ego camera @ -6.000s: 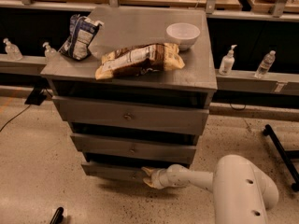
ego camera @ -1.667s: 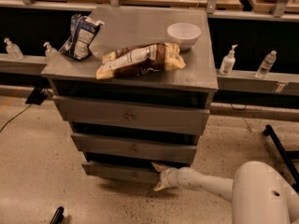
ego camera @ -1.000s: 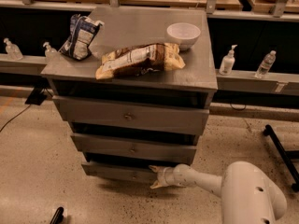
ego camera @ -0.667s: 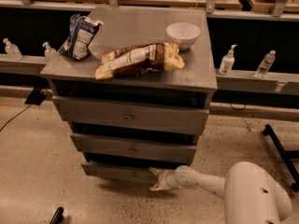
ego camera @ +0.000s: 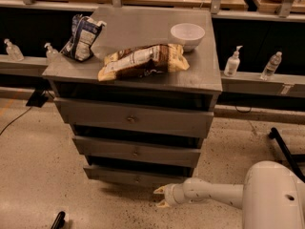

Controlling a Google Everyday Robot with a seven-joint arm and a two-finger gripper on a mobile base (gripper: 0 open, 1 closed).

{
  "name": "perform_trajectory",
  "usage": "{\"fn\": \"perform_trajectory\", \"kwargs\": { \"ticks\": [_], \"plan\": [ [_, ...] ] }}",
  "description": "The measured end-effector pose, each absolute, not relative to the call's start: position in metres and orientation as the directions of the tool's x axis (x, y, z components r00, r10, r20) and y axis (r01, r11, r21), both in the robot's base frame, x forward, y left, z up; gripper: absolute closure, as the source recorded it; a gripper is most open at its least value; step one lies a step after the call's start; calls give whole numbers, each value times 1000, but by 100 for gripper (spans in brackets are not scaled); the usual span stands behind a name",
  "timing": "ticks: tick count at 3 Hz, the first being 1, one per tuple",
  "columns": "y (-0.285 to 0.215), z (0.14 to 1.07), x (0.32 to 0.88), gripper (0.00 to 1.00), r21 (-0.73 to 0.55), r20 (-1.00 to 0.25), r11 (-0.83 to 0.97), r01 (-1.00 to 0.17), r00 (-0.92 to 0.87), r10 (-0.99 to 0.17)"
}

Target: Open bottom drawer

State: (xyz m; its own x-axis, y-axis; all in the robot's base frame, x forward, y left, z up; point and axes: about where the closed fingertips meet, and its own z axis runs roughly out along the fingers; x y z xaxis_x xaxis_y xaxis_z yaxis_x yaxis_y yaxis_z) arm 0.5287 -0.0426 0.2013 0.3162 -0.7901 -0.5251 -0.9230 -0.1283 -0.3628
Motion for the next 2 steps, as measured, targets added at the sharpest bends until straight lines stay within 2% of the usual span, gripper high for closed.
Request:
{"fn": "perform_trajectory", "kwargs": {
  "ticks": [1,2],
  "plan": [
    [-41,213,505,54,-345,-529,-155,-926,328,-782],
    [-40,218,504,38,-371,-522,-167,-913,354,-776]
  ]
}}
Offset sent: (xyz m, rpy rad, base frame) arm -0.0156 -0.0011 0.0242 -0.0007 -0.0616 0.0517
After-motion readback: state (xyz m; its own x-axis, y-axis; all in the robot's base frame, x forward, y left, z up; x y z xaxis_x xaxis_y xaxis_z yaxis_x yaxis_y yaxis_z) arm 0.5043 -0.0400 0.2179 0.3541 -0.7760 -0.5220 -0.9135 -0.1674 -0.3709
